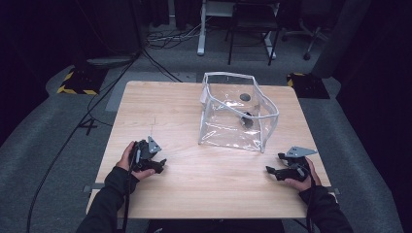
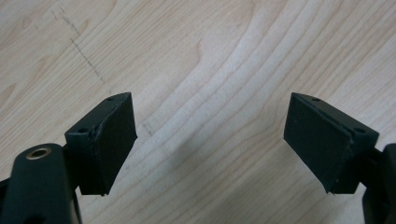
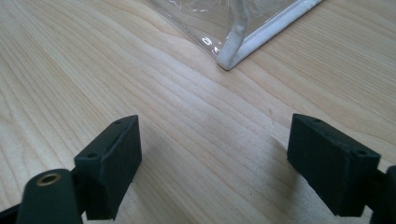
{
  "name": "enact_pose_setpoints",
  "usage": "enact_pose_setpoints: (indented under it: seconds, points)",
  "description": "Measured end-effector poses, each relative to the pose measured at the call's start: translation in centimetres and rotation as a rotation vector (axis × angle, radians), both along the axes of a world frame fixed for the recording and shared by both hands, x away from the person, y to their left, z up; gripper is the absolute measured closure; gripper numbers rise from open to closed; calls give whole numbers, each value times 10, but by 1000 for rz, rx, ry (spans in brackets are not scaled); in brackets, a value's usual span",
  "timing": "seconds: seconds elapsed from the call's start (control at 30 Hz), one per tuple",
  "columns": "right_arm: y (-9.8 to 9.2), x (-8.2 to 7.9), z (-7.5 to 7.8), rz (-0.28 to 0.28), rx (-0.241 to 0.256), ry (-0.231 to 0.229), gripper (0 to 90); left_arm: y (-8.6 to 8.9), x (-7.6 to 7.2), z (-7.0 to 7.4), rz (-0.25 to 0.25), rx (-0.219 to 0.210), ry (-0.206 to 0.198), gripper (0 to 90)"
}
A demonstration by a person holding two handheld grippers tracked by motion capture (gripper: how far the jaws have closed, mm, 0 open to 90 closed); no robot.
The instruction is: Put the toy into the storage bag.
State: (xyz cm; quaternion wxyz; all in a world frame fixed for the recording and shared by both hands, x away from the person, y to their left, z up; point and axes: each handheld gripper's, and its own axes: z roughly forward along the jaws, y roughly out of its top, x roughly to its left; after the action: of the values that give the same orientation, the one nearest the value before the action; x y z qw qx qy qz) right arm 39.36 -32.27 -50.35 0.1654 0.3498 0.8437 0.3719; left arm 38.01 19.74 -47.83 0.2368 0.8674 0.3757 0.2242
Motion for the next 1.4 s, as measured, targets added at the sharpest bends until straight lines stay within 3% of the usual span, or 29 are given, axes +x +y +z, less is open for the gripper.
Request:
enact_pose_setpoints:
  seconds: [0.17, 0.2, 0.27, 0.33, 0.4, 0.73, 0.8, 1.2, 1.33, 1.4]
  points:
    - [0, 0, 0, 0, 0, 0, 178, 2, -8, -4, -8, 10, 1, 172]
    - [0, 0, 0, 0, 0, 0, 178, 3, -13, -6, 14, 4, 1, 172]
    - [0, 0, 0, -1, 1, 1, 178, 4, -15, -7, -3, 23, -10, 172]
    - [0, 0, 0, 0, 0, 0, 178, 5, -19, -8, -3, 2, -7, 170]
    - [0, 0, 0, 0, 0, 0, 178, 6, -20, -8, -6, 8, -11, 170]
    - [1, 0, 0, -6, 3, 3, 177, 17, -37, -13, 18, -73, -11, 167]
    - [0, 0, 0, -2, 0, 2, 177, 21, -43, -16, 35, -112, -5, 167]
    - [1, 0, 0, -12, 9, 7, 176, 35, -57, -19, 71, -163, -2, 166]
    - [1, 0, 0, -11, 8, 6, 176, 39, -60, -21, 98, -201, 8, 164]
    - [1, 0, 0, -10, 8, 5, 176, 46, -62, -24, 113, -240, 20, 161]
